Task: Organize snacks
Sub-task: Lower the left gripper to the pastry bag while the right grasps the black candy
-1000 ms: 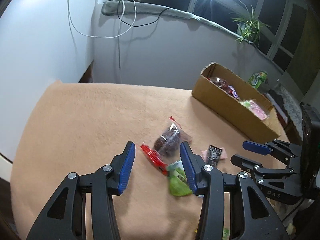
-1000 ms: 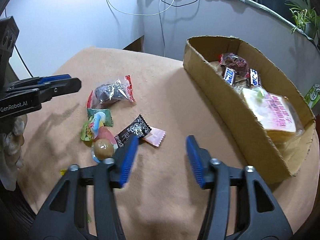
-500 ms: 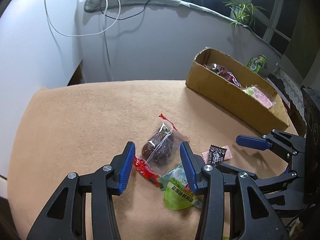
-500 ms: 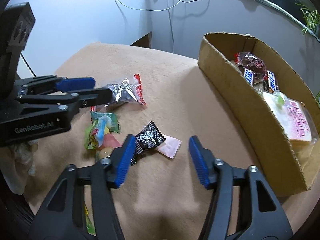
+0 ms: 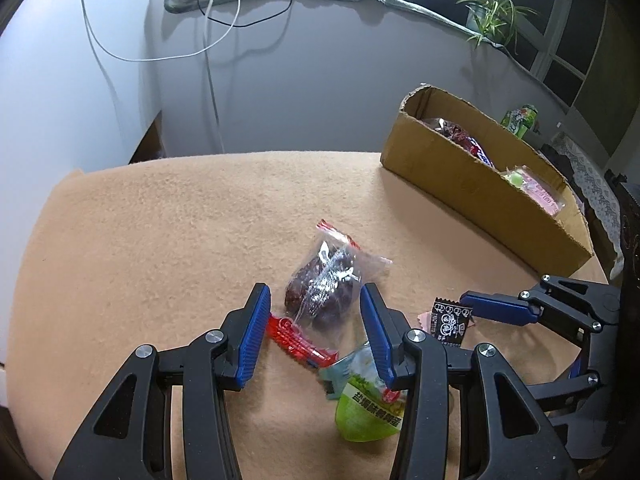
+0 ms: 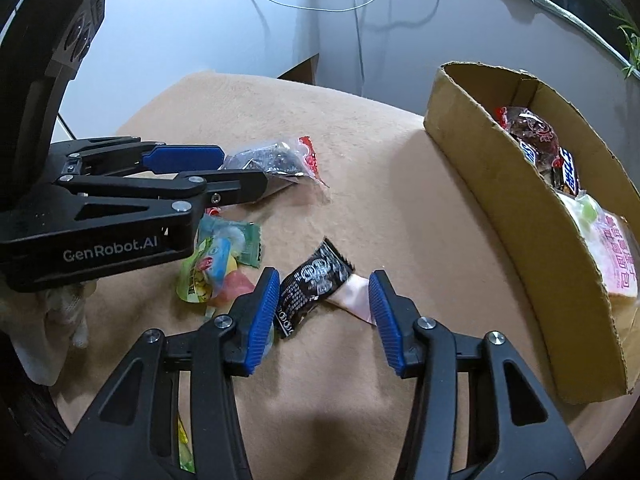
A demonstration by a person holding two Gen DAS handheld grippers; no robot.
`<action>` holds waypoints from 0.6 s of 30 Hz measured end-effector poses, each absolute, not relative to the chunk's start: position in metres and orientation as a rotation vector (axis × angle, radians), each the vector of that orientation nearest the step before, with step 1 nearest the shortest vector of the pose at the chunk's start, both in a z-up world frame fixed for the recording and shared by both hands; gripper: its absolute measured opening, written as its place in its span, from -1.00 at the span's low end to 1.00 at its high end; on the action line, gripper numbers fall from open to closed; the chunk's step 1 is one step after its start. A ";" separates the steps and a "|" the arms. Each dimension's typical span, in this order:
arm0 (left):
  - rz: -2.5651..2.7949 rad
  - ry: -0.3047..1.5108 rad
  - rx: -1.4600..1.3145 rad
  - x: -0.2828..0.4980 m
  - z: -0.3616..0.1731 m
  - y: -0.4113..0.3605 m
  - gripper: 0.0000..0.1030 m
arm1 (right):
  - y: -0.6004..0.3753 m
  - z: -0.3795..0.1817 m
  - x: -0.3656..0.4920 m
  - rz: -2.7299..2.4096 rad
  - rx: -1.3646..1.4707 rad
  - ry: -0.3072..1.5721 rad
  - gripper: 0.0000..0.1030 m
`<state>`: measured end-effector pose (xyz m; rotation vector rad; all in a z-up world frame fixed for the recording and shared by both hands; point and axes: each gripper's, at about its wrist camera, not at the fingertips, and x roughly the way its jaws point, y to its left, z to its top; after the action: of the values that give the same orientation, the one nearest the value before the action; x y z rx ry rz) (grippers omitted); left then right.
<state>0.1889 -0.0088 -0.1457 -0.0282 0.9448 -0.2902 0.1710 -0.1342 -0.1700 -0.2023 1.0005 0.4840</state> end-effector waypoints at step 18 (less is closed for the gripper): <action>-0.293 0.940 -0.025 0.192 -0.147 -0.009 -0.07 | -0.123 -0.178 0.183 0.478 -0.200 0.997 -0.51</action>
<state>0.1920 -0.0086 -0.1469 -0.0252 0.9402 -0.2927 0.1835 -0.1233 -0.1777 -0.1996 0.9967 0.4784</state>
